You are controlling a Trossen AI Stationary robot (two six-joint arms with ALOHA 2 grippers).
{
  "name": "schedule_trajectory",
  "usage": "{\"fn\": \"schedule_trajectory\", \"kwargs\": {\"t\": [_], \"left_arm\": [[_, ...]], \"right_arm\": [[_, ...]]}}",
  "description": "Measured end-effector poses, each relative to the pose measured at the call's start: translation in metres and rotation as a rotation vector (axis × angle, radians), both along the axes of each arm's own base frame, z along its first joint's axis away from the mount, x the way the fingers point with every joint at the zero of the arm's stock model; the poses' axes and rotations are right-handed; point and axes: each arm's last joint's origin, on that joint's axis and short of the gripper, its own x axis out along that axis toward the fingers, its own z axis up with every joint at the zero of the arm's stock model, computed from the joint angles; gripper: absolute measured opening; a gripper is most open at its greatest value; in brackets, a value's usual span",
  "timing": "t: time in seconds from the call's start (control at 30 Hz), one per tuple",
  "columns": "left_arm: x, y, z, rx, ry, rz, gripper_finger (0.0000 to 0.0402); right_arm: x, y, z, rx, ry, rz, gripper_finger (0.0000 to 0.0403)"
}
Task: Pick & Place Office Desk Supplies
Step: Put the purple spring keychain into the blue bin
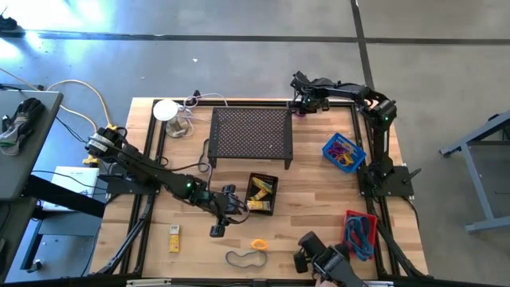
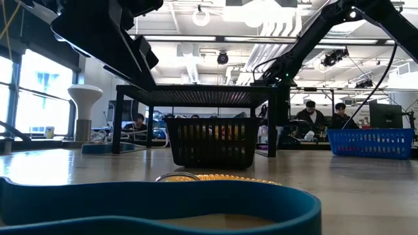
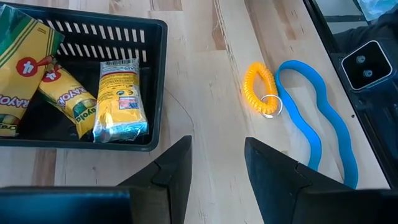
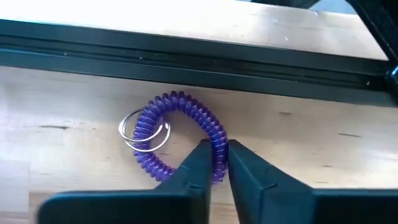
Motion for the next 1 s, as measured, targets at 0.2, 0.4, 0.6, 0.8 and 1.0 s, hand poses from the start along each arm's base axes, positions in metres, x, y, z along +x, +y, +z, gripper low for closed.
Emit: {"fn": "schedule_trajectory", "kwargs": {"t": [0.2,0.4,0.6,0.8,1.0], "left_arm": [[0.000,0.000,0.000,0.000,0.000,0.000,0.0143],[0.000,0.000,0.000,-0.001,0.000,0.000,0.0143],[0.000,0.000,0.000,-0.015,0.005,0.012,0.0143],[-0.001,-0.003,0.000,-0.016,0.006,0.004,0.0143],[-0.001,-0.002,0.000,-0.018,0.006,0.006,0.0143]], "right_arm": [[-0.001,0.002,0.007,0.011,-0.028,0.040,0.0009],[-0.005,0.009,0.041,-0.040,-0.074,0.077,0.0005],[-0.011,0.030,0.092,-0.150,-0.046,0.193,0.0005],[-0.032,0.086,0.155,-0.238,0.090,0.252,0.0005],[-0.050,0.166,0.195,-0.222,0.146,0.320,0.0004]]}}
